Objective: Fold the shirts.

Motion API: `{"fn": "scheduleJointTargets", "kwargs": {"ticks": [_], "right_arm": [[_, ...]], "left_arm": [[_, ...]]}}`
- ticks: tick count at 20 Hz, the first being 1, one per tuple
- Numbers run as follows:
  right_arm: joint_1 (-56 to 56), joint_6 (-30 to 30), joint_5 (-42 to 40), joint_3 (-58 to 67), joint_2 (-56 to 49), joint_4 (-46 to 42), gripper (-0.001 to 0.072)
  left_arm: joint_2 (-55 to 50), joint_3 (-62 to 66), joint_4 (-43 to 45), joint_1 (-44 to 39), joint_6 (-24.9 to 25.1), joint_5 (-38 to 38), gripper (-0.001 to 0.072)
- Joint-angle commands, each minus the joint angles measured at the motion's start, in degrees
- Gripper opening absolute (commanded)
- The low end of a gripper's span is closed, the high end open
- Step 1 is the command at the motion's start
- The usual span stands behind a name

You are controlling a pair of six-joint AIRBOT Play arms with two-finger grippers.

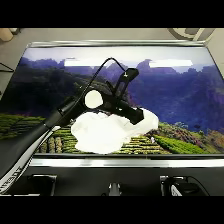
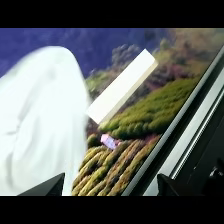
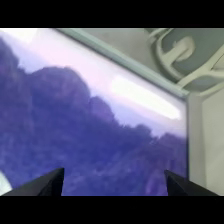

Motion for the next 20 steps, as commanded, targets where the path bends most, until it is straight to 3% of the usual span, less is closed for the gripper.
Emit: {"fn": "scheduleJointTargets", "kwargs": {"ticks": [1, 4, 5, 6, 9, 13, 18, 20], "right_arm": [[-0.02, -0.59, 13.25, -6.21, -9.11, 2.89, 0.0687], [-0.02, -1.97, 9.35, -22.05, -15.32, 10.49, 0.0670], [-0.02, -2.01, 6.93, -27.06, -17.20, 14.27, 0.0670], [-0.02, -2.01, 4.85, -30.91, -18.88, 18.10, 0.0670], [0.00, -2.40, 1.16, -37.75, -23.43, 26.12, 0.0684], [0.00, -2.38, -1.75, -40.02, -26.51, 27.02, 0.0710], [0.00, -2.36, -2.95, -40.57, -29.99, 27.54, 0.0713], [0.00, -2.32, -3.37, -40.57, -31.76, 27.56, 0.0712]], "left_arm": [[0.66, 0.31, 10.08, 8.39, -0.26, -16.76, 0.0708], [6.14, -7.52, 11.43, 21.40, -0.87, -22.16, 0.0707], [8.94, -13.42, 11.30, 24.68, -0.90, -22.08, 0.0692], [11.82, -19.76, 11.32, 27.12, -0.87, -21.31, 0.0614], [20.79, -40.17, 11.23, 32.15, -0.87, -17.64, 0.0610], [24.13, -55.15, 3.45, 32.04, 0.63, -9.07, 0.0609], [19.93, -57.64, 1.40, 28.04, 0.87, -2.43, 0.0608], [18.69, -57.64, 1.38, 27.08, 0.81, 0.04, 0.0575]]}}
